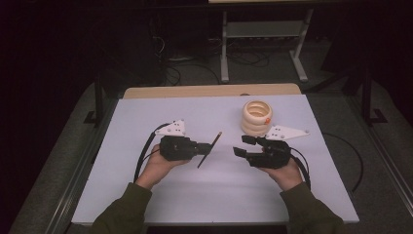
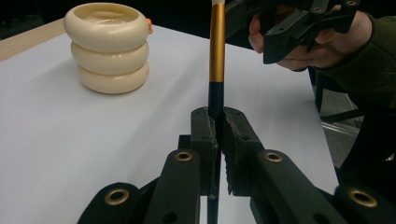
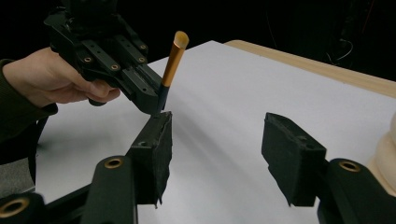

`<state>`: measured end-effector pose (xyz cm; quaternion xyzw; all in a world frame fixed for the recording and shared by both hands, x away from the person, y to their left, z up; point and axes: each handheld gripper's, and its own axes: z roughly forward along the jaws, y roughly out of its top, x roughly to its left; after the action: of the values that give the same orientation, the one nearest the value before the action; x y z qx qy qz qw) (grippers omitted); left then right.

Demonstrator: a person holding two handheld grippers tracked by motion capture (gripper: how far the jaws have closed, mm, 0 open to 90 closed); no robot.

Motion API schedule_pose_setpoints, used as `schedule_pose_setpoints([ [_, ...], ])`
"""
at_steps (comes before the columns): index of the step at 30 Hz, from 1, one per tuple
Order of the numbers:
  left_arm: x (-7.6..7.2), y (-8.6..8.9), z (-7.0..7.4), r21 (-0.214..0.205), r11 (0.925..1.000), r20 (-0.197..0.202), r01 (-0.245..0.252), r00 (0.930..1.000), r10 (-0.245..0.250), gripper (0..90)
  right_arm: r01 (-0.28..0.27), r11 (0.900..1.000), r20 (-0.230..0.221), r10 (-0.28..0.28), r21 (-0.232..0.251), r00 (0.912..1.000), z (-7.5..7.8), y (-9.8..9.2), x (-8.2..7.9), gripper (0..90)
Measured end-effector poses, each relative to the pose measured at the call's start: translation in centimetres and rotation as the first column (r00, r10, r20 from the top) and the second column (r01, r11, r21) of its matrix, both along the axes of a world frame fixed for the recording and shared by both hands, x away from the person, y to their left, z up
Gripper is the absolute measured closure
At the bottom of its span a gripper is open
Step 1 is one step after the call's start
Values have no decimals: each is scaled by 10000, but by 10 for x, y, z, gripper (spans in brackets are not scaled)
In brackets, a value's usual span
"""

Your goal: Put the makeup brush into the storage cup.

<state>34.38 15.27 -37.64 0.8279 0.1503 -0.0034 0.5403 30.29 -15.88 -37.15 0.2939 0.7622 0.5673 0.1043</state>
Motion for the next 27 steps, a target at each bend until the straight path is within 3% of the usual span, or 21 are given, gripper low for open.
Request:
schedule_pose_setpoints([
  [27,-3,-7,-2,-80,10000,118,-46,9999,47,835,-745,9970,-78,747,217,9972,5,31,11,577],
])
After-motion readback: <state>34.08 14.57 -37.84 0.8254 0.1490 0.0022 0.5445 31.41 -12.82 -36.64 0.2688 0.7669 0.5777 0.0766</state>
